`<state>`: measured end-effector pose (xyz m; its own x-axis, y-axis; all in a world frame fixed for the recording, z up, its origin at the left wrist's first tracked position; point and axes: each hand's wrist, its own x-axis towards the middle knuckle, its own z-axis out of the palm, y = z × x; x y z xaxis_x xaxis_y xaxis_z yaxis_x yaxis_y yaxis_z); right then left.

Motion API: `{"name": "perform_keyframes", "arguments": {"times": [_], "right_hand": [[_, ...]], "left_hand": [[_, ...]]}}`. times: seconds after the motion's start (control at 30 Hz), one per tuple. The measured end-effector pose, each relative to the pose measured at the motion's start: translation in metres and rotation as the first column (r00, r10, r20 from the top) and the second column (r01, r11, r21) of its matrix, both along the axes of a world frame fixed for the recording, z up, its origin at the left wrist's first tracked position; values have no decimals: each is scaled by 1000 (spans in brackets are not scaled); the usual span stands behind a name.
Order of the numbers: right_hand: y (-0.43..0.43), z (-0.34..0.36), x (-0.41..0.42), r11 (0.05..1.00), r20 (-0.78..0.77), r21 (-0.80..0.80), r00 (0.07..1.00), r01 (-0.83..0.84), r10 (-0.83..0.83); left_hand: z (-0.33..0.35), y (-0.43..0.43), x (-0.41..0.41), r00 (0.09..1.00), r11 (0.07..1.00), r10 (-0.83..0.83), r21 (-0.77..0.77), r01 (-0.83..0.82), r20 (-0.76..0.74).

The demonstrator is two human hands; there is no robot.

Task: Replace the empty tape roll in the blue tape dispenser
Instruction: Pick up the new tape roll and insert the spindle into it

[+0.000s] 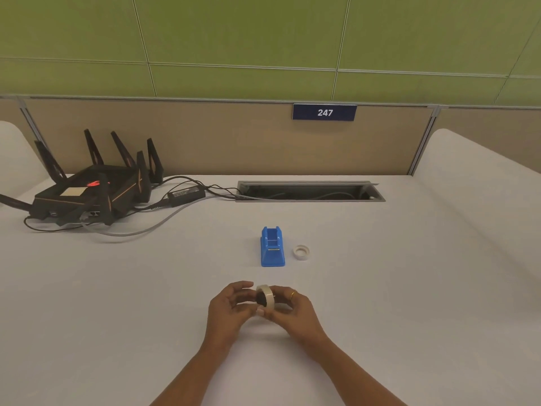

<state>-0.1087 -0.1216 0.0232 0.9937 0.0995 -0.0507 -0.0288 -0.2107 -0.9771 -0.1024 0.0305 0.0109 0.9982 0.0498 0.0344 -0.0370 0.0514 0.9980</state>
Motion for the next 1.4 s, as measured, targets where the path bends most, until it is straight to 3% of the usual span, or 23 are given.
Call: {"name": "perform_keyframes", "arguments": {"times": [0.3,0.5,0.87,1.4], "right_hand": [[4,-5,-1,998,27,2,998,63,-63],[1,-7,0,996,33,49,996,77,-79],[1,-7,1,997,19,48,998,65,-65],[-1,-6,0,998,11,54,1000,28,-28]], "left_hand": [[2,-6,-3,982,953,55,285,-107,183],[-1,-1,0,997,990,-72,123,74,-16],[1,0,0,996,997,-75,0,75,-42],[0,0,0,998,999,-43,0,43,-43]]}}
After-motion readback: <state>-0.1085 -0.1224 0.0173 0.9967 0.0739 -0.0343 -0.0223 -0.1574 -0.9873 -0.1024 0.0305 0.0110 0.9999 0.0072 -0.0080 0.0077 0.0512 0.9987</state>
